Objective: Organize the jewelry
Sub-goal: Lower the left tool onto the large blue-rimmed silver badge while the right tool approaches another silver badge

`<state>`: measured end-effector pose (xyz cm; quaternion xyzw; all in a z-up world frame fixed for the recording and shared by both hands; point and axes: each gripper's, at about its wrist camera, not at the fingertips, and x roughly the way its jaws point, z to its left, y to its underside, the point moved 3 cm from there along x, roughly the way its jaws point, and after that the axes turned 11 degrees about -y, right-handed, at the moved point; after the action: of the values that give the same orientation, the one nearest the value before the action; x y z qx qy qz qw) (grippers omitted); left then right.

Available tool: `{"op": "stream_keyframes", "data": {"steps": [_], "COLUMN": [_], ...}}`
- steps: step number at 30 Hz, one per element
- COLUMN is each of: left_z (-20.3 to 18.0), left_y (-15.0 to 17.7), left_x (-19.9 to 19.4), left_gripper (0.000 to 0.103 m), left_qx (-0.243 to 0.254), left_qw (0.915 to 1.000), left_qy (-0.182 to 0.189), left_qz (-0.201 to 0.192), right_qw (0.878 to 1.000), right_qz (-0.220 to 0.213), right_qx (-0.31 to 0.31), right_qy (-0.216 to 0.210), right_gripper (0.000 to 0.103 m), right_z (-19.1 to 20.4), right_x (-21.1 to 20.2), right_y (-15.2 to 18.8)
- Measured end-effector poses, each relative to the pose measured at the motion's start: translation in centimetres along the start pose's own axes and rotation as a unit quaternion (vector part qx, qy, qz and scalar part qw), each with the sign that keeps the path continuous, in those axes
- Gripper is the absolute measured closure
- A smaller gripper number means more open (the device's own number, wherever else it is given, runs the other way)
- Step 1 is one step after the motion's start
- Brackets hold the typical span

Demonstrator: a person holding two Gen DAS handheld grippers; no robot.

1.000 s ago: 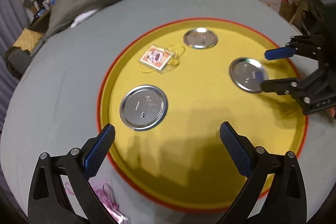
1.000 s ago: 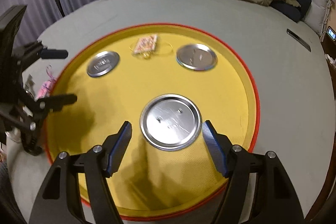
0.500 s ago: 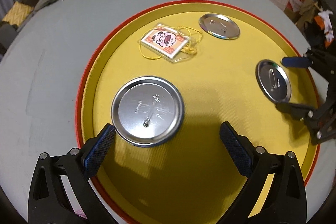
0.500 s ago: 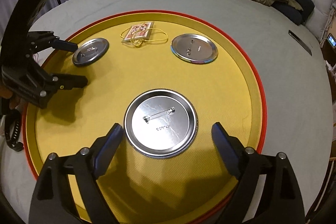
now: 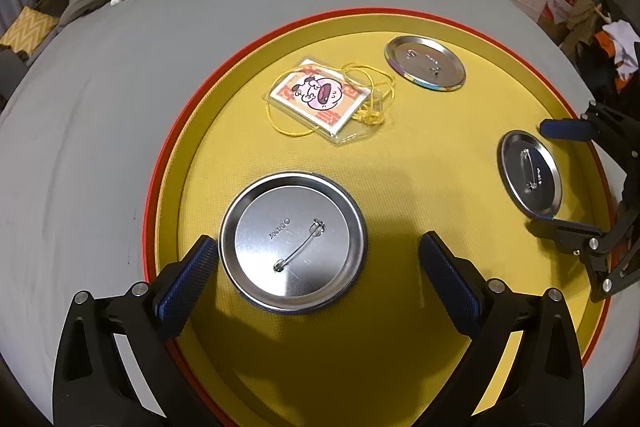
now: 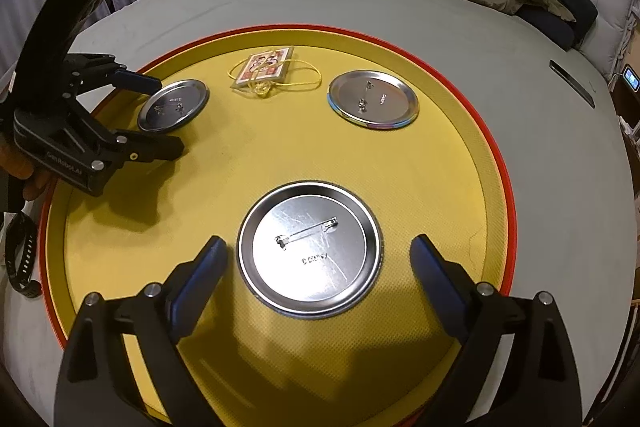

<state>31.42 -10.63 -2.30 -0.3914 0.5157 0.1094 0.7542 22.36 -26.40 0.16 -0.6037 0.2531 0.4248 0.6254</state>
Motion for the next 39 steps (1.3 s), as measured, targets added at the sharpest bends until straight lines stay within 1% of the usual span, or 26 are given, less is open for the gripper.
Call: {"op": "stream_keyframes", "data": {"steps": [5,6,8,10,14,20,24,39], "left_z": [-0.2,-0.2,-0.1,0.1,0.3,0.2,0.1,-0.4], "left_y": [0.1,0.1,0.2,0.2,0.1,0.1,0.1,0.3], "left_x": [-0.2,-0.2,-0.3,-0.5,-0.7,-0.8,-1.0,-1.2], "left_gripper": [0.006,0.006,0.010,0.018,0.022,0.025,0.032,0.032], "left_qx": [0.001,0.001,0.000,-0.001,-0.001,-0.001,0.003,0.008], "left_qw": [1.0000,1.0000,0.9999,0.9999,0.9999,0.9999,0.9998,0.9996], "left_qy": [-0.001,-0.001,0.000,0.000,-0.001,-0.002,0.001,-0.001], "left_qz": [-0.005,-0.007,-0.013,-0.017,-0.014,-0.016,-0.020,-0.026], "right_qw": [1.000,1.000,1.000,1.000,1.000,1.000,1.000,1.000], "right_qz": [-0.003,-0.005,-0.009,-0.012,-0.016,-0.021,-0.024,-0.027], "right_qx": [0.000,-0.001,-0.007,-0.011,-0.014,-0.014,-0.014,-0.016], "right_qy": [0.000,0.000,-0.003,-0.006,-0.010,-0.008,-0.007,-0.005], "right_gripper": [0.015,0.017,0.022,0.026,0.033,0.033,0.033,0.034], "right_z": [0.0,0.0,0.3,0.5,0.9,1.0,1.0,1.0], "right_x": [-0.1,0.0,-0.2,-0.4,-0.5,-0.6,-0.6,-1.0], "right_y": [0.1,0.1,0.2,0.4,0.3,0.4,0.4,0.5]}}
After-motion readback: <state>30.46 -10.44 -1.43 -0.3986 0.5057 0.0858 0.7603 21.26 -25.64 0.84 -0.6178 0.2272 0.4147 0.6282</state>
